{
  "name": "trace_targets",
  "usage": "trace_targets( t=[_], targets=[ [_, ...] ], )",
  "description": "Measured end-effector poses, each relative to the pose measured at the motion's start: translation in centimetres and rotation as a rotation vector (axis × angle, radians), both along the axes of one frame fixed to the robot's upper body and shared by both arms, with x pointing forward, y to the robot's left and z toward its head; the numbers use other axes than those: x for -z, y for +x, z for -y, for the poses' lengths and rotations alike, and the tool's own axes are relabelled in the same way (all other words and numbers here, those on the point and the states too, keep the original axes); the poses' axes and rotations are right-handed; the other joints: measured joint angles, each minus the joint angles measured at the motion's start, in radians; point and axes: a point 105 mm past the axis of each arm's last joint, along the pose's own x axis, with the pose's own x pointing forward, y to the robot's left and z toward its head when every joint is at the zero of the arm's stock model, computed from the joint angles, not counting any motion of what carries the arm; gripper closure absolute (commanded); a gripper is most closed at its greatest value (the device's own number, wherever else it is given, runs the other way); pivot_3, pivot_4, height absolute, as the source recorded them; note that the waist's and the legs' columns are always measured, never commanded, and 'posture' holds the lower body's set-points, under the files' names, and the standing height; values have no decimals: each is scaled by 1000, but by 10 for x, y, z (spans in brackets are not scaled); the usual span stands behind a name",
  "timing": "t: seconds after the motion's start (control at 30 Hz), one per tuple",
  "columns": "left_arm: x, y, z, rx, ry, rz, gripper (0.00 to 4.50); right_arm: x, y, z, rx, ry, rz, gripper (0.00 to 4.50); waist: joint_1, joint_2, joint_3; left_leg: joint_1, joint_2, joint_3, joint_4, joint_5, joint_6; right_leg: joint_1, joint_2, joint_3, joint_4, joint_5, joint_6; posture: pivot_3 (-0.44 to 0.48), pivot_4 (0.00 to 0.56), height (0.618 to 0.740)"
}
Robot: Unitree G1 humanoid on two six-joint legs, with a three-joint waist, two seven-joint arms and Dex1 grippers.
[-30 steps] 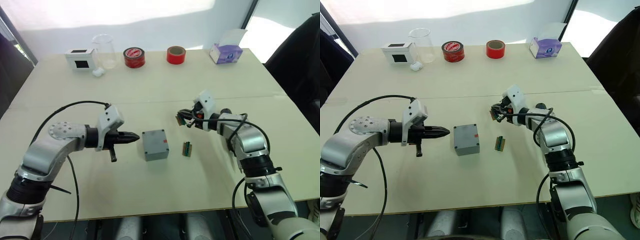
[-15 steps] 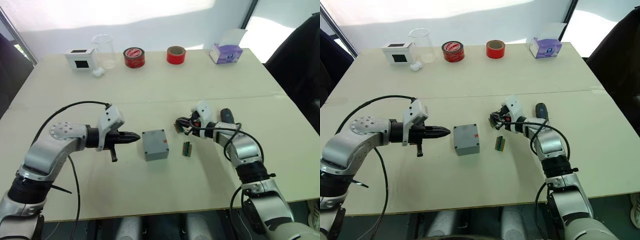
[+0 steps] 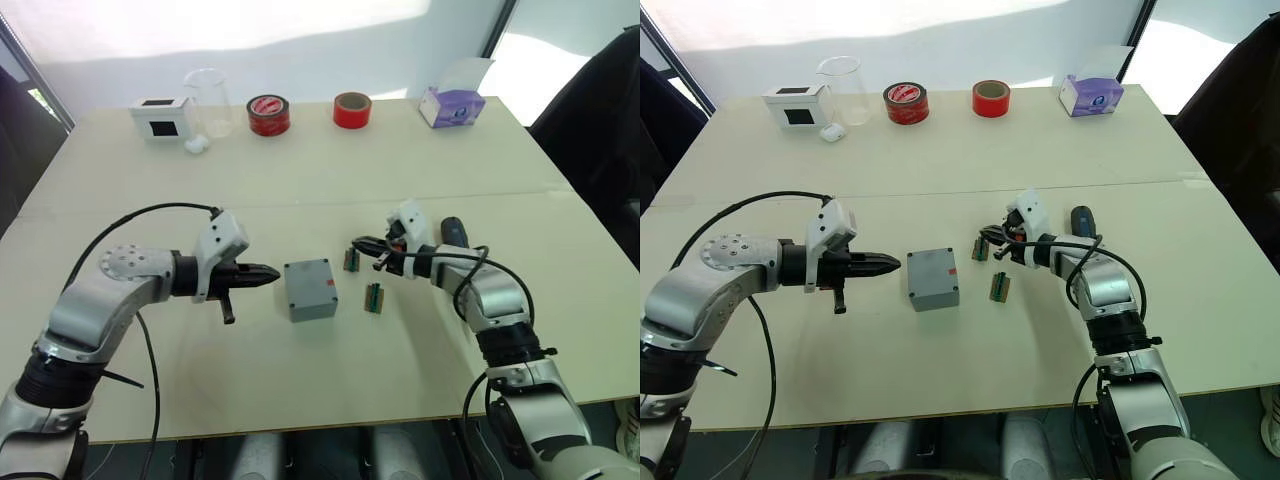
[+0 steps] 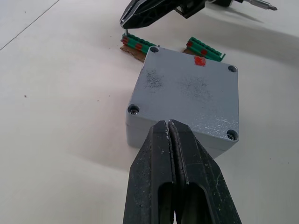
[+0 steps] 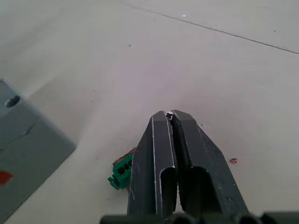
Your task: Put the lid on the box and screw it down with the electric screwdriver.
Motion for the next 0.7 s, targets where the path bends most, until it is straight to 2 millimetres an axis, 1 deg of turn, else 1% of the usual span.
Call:
trace_targets(
  t=[0.13,0.27,0.33,0.37,0.47,0.5,0.53,0.6,0.7],
  targets=[
    [0,0,1,1,-3,1,4500,-4,0,4,-16,-58,65,4471,0,0,0,0,0,0,0,0,0,0,0,0,0,0,0,0,150,740],
    [0,0,1,2,-4,2,4500,-4,-1,4,-16,-63,73,4471,-1,0,0,0,0,0,0,0,0,0,0,0,0,0,0,0,150,740],
    [0,0,1,2,-4,1,4500,-8,-2,3,-20,-54,83,4471,-1,0,0,0,0,0,0,0,0,0,0,0,0,0,0,0,150,740],
    [1,0,1,2,-4,-2,4500,-14,-4,0,-29,-44,97,4471,0,0,0,0,0,0,0,0,0,0,0,0,0,0,0,0,150,740],
    [2,-3,-3,-2,-3,-20,4500,-40,-17,-13,-96,-1,167,4471,-1,0,0,0,1,0,0,0,0,0,0,0,0,0,0,0,150,740],
    [2,-4,-5,-4,-4,-30,4500,-48,-25,-19,-124,13,188,4471,-1,0,0,0,1,0,0,0,0,0,0,0,0,0,0,0,150,740],
    [1,-5,-7,-8,-4,-37,4500,-50,-31,-23,-145,23,193,4471,1,0,0,0,1,-1,0,0,0,0,0,0,0,0,0,0,150,740],
    [-3,-6,-12,-16,-5,-31,4500,-49,-41,-30,-179,34,180,4471,2,0,0,0,1,0,0,0,0,0,0,0,0,0,0,0,150,740],
    [-4,-11,-15,-12,-1,-43,4500,-37,-50,-39,-201,30,139,4471,2,0,0,0,0,0,0,0,0,0,0,0,0,0,0,0,150,740]
  ],
)
